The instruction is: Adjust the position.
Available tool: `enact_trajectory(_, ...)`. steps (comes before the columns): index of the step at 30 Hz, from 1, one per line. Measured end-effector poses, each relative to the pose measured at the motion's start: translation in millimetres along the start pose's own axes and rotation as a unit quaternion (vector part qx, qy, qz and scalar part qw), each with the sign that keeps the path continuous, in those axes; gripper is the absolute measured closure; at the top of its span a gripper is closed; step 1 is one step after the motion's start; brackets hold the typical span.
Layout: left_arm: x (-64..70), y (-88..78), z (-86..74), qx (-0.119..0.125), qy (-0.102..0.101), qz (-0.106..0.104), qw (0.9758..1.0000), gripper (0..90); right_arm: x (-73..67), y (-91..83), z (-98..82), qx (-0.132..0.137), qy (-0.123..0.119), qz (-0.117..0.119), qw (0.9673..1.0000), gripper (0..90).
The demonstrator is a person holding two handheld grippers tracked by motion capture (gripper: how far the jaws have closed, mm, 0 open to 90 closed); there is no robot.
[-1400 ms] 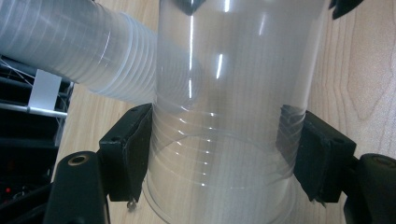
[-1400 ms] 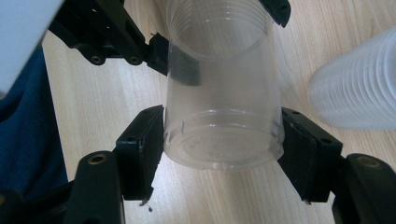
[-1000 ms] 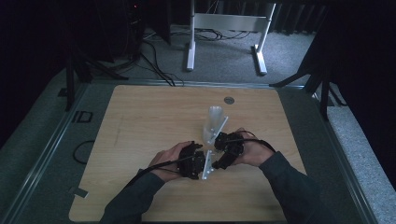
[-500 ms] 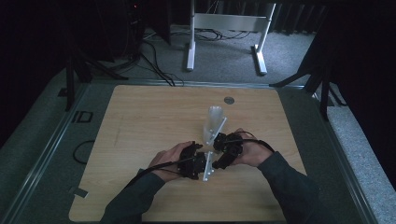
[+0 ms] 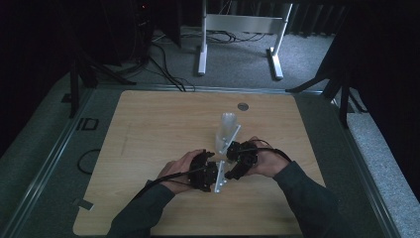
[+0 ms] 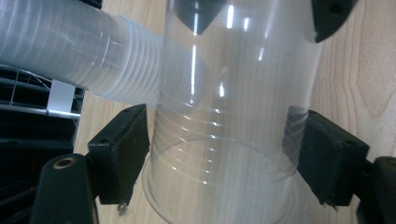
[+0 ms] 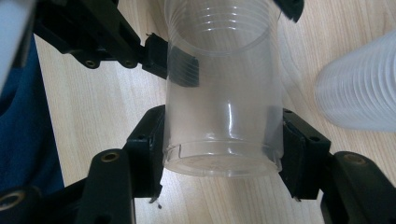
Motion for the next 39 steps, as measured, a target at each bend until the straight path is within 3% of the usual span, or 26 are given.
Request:
enact_trajectory(6,-0.9,-1.3,-0.7,0.008,-0.007,-0.002,0.9999,17.4,-0.1,1.2,-0.1,0.000,0.000,0.000,1.0000,41.2)
enact_trajectory(11,-2.6,-4.3,-1.7,0.025,-0.040,-0.012,0.9988,16.0,0.1,-0.3,-1.6,0.007,0.005,-0.001,1.0000,41.2)
enact_trajectory(13,-4.9,-6.0,-2.5,0.025,-0.040,-0.014,0.9988,16.0,1.4,-0.2,-4.2,0.012,0.009,-0.001,0.9999,41.1)
enact_trajectory(14,-3.5,-4.3,-2.3,0.044,-0.065,-0.018,0.9967,16.0,2.0,0.0,-6.2,0.011,0.013,-0.002,0.9999,41.2)
enact_trajectory(16,-7.3,-6.2,-4.1,0.038,-0.066,-0.021,0.9969,16.0,4.1,0.2,-10.1,0.018,0.011,-0.002,0.9998,41.1)
enact_trajectory(20,-11.5,-7.4,-6.6,0.050,-0.090,-0.030,0.9942,16.0,5.3,-1.9,-15.4,0.024,0.017,-0.005,0.9996,41.1)
enact_trajectory(22,-11.5,-7.4,-6.6,0.050,-0.090,-0.030,0.9942,15.9,5.4,-2.4,-16.5,0.025,0.020,-0.006,0.9995,41.1)
enact_trajectory(23,-15.2,-9.2,-8.4,0.061,-0.111,-0.040,0.9911,16.0,6.0,-3.8,-18.8,0.029,0.021,-0.008,0.9993,41.2)
enact_trajectory(34,-27.4,-15.5,-15.8,0.088,-0.160,-0.043,0.9823,16.5,8.7,-7.0,-24.8,0.046,0.033,-0.016,0.9982,41.2)
enact_trajectory(36,-28.6,-16.0,-16.8,0.089,-0.163,-0.044,0.9816,16.5,8.6,-7.1,-25.1,0.048,0.035,-0.016,0.9981,41.2)
enact_trajectory(39,-33.4,-17.7,-21.5,0.095,-0.181,-0.045,0.9779,16.5,9.8,-9.6,-27.6,0.059,0.038,-0.022,0.9973,41.2)
Point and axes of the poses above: each handheld gripper's, and its own axes: y roughly forward along the jaws, z roughly out of its top, x roughly to its right, the point moved 3 cm from there along y, roughly forward along the jaws, and after that the axes turned 8 degrees about -y, right-handed, at the moved point
